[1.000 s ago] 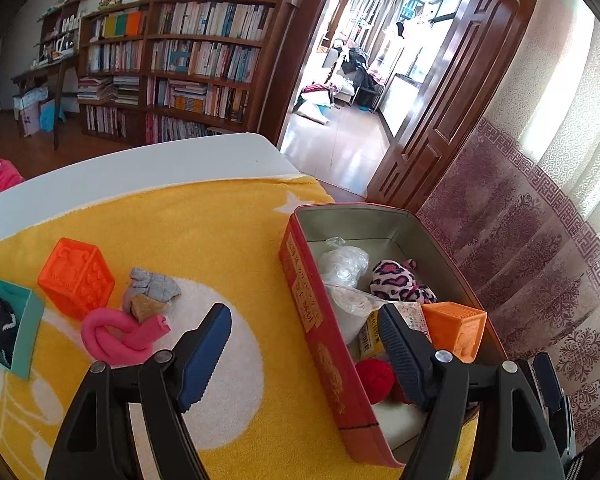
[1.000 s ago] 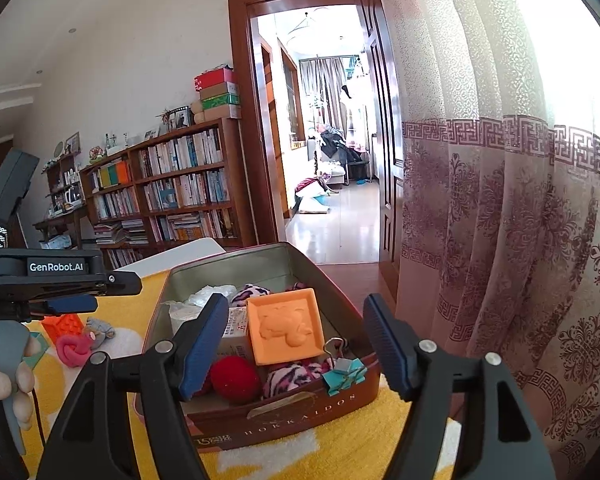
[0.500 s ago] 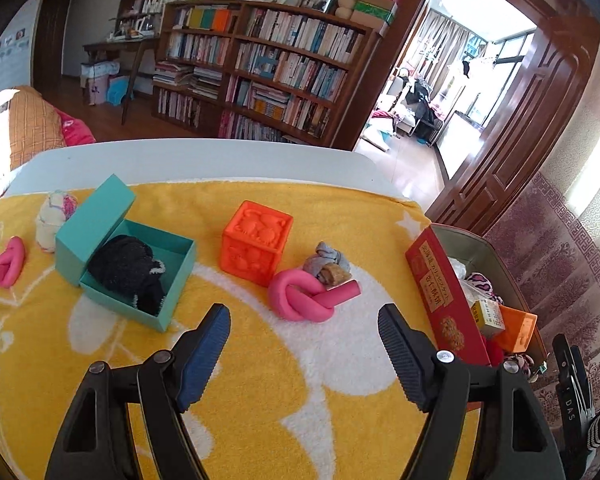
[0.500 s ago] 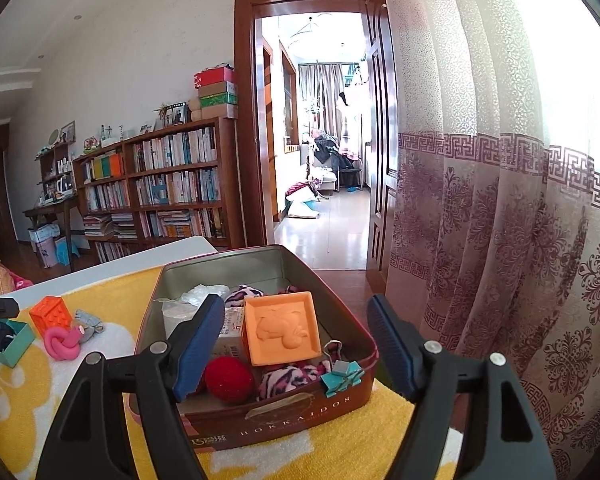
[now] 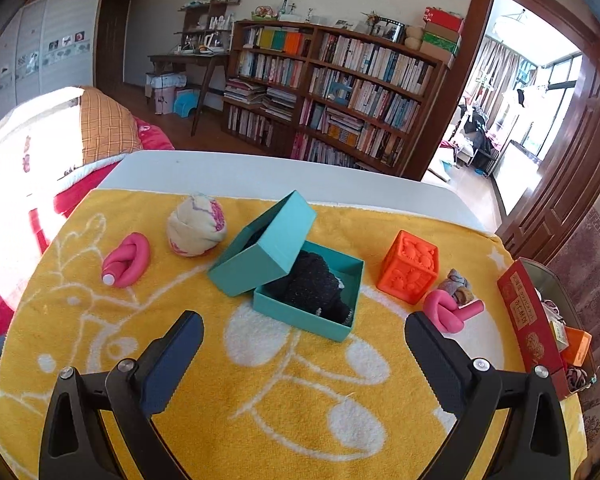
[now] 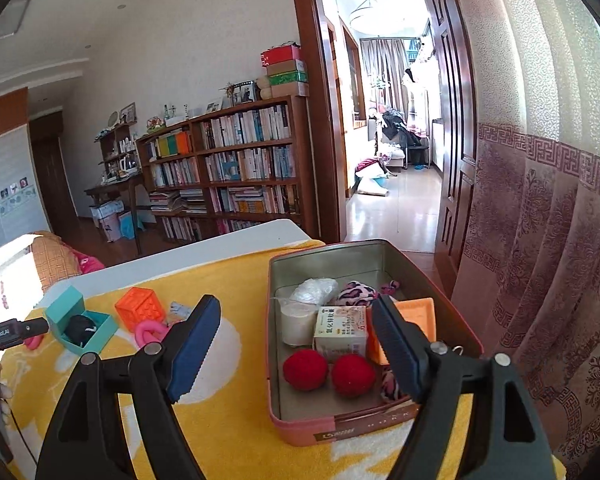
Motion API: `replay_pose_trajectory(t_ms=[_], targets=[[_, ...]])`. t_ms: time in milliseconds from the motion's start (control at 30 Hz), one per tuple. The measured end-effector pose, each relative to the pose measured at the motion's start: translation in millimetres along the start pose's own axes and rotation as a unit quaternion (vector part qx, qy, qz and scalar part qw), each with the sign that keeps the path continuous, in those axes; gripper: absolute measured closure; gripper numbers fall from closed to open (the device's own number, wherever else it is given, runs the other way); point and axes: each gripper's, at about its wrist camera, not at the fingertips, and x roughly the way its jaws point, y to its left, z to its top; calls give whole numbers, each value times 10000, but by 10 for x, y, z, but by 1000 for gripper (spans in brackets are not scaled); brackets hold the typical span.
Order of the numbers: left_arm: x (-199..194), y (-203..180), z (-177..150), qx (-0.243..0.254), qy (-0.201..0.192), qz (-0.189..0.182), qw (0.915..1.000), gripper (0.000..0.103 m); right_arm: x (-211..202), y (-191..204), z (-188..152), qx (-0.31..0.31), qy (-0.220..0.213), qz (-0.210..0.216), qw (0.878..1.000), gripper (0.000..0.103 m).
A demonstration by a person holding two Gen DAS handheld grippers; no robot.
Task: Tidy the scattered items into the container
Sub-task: 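Withdraw both tools from the tin toward the pink foam knot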
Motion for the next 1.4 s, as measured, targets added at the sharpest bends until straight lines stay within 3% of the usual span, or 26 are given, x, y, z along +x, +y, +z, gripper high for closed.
replay_pose_trajectory(t_ms=[233,367,633,1033,1400], targets=[[-1,816,158,-496,-56,429,9978,1,178,568,-120,-374,613,986,9925,20],[94,1180,285,-464,-5,598,9971,1,343,762,-249,-366,1077,1375,9840,20],[480,1532,422,-470,401,871,9943,1,405,927,-358,-419,1323,1363,9809,20],[871,1517,357,-248,652,1107,9914,1,558,1034,-431,-539,1632,1268,9769,20],[1083,1657,300,-337,795,1205,9890,1,737,1187,-511,-636,1828,1288,9726,20]])
